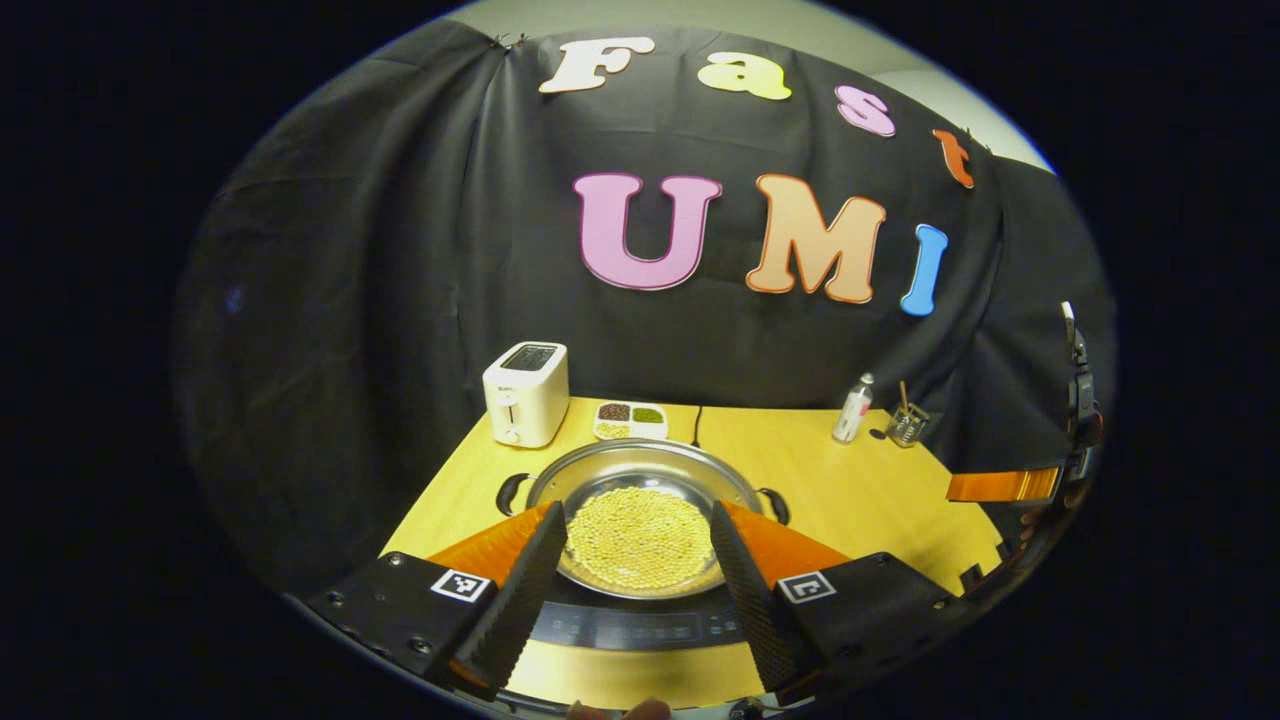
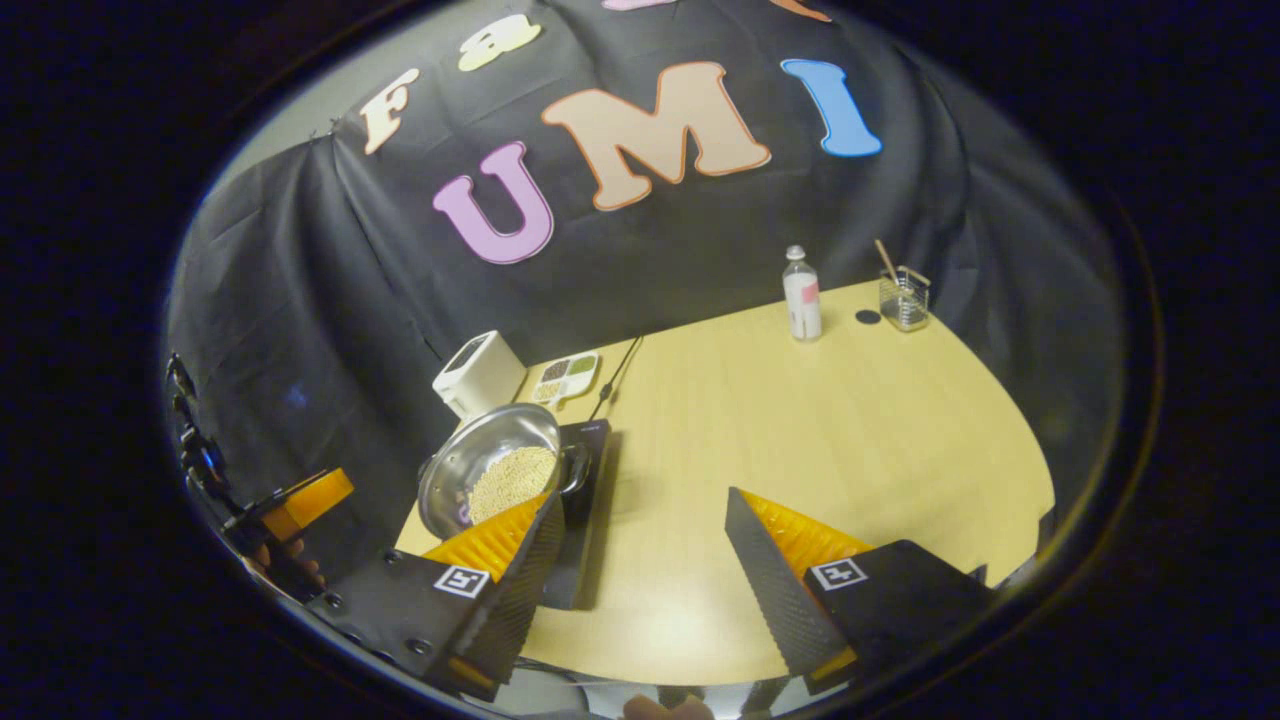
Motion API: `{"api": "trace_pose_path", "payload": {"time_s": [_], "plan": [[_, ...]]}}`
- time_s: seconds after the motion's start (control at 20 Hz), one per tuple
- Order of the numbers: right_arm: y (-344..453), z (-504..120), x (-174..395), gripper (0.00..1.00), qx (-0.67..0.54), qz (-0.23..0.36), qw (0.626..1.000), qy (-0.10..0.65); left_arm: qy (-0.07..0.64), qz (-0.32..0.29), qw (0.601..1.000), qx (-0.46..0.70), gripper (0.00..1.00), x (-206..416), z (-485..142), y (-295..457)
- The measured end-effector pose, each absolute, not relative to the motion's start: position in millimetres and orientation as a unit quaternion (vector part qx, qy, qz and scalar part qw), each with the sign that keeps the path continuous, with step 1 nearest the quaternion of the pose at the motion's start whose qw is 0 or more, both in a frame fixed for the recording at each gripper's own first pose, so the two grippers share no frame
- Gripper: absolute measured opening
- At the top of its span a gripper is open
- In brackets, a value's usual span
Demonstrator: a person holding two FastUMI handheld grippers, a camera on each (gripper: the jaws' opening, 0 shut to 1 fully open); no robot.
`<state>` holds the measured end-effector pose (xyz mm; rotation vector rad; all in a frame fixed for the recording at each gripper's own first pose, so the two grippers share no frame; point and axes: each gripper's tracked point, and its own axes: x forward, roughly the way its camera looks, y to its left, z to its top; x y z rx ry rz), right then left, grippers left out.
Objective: First push the handle of the pot to place it horizontally, then grasp the pot with both hands and set it on the induction cooktop.
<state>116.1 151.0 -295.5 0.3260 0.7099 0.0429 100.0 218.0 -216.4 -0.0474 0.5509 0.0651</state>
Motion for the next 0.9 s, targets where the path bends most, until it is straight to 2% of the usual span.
{"api": "trace_pose_path", "payload": {"time_s": [0.1,0.15,0.2,0.25,0.3,0.4,0.45,0.5,0.6,0.65,0.75,0.8,0.85,0.9], "plan": [[119,-285,104,0.92,0.147,0.021,0.932,0.331,0.27,0.023,0.962,-0.029,0.89,90,-208,179],[104,-288,95,1.0,0.141,0.023,0.932,0.334,0.274,0.02,0.961,-0.031,0.89,85,-209,162],[93,-292,85,1.0,0.14,0.024,0.929,0.341,0.282,0.017,0.959,-0.038,0.89,80,-212,145],[83,-294,74,1.0,0.142,0.026,0.929,0.342,0.297,0.016,0.953,-0.05,0.84,70,-218,127],[70,-295,67,0.91,0.139,0.025,0.93,0.34,0.319,0.021,0.946,-0.061,0.89,53,-227,112],[42,-290,54,0.9,0.122,0.018,0.938,0.324,0.312,0.029,0.947,-0.075,0.9,40,-222,90],[29,-288,46,0.87,0.112,0.014,0.941,0.32,0.315,0.032,0.945,-0.08,0.9,30,-222,81],[20,-285,39,0.76,0.105,0.01,0.942,0.317,0.322,0.032,0.942,-0.086,0.89,20,-224,70],[3,-273,28,0.71,0.082,-0.001,0.952,0.296,0.348,0.038,0.933,-0.084,0.89,2,-229,57],[-2,-264,29,0.58,0.074,-0.002,0.956,0.283,0.35,0.043,0.933,-0.076,0.9,-1,-226,54],[-10,-235,28,0.56,0.08,-0.009,0.965,0.251,0.29,0.051,0.954,-0.048,0.9,12,-188,54],[-12,-217,31,0.71,0.084,-0.009,0.968,0.237,0.263,0.051,0.963,-0.031,0.89,15,-169,49],[-12,-202,33,0.72,0.083,-0.01,0.972,0.22,0.233,0.049,0.971,-0.01,0.89,22,-147,47],[-13,-184,36,0.7,0.075,-0.011,0.977,0.2,0.195,0.05,0.979,0.013,0.89,30,-122,45]]}}
